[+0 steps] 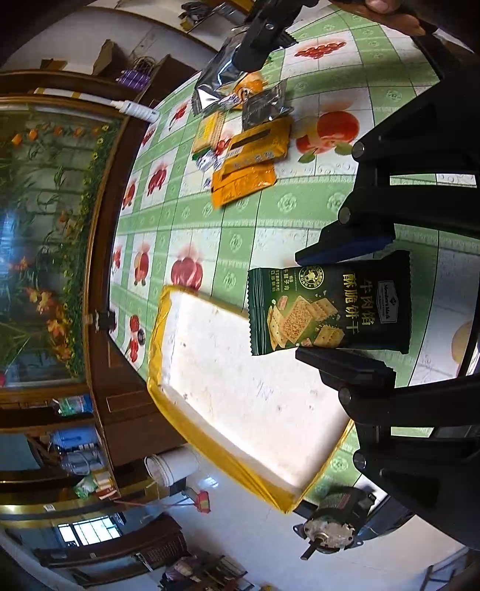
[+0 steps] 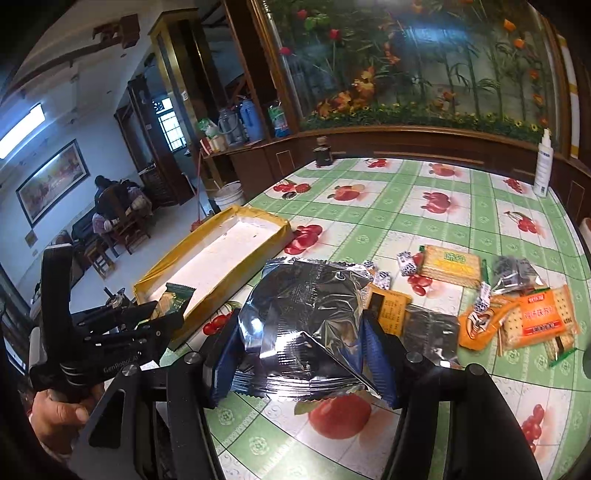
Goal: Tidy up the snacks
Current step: 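Carry dark green packet in left tool and silver bag in right tool over yellow tray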
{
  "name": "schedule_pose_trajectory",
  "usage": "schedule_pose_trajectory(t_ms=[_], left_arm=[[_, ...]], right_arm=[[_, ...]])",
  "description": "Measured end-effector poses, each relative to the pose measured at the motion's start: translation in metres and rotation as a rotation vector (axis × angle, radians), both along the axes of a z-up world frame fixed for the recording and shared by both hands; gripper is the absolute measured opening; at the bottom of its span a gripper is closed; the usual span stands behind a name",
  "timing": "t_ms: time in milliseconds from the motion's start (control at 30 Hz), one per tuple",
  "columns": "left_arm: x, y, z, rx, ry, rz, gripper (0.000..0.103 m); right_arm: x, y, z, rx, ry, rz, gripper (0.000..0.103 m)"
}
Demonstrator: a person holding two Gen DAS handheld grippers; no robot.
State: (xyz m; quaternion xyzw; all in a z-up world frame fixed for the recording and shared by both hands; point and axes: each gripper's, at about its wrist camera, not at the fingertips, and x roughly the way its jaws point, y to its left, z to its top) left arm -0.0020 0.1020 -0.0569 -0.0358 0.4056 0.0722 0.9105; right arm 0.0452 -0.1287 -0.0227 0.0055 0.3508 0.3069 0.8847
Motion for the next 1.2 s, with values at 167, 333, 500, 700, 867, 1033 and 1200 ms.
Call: schedule_pose_trajectory(t_ms=[167, 333, 500, 700, 867, 1033, 1200], left_arm=[[0.001, 0.015, 0.000, -0.002, -0.006, 0.033, 0.042], [0.003, 0.037, -0.004, -0.030, -0.001, 0.080, 0.042], [0.006, 0.063, -0.007, -0.048, -0.002, 0.136, 0.042], [0.020, 0.093, -0.011, -0.067, -0.009, 0.212, 0.042], [0.029, 0.113, -0.020, -0.082, -0.001, 0.267, 0.043], [0.033, 0.129, -0.029, -0.097, 0.012, 0.307, 0.043], [0.039, 0.136, -0.039, -0.103, 0.029, 0.325, 0.043]], right_arm=[[0.002, 0.011, -0.001, 0.008, -0.001, 0.023, 0.062], [0.008, 0.029, -0.004, 0.002, 0.010, 0.056, 0.062], [0.022, 0.054, -0.006, 0.035, 0.032, 0.098, 0.062], [0.047, 0.115, -0.010, 0.067, 0.041, 0.183, 0.062], [0.069, 0.173, -0.026, 0.065, 0.071, 0.245, 0.062], [0.088, 0.216, -0.051, 0.040, 0.120, 0.273, 0.062], [0.099, 0.241, -0.069, -0.007, 0.136, 0.296, 0.062]])
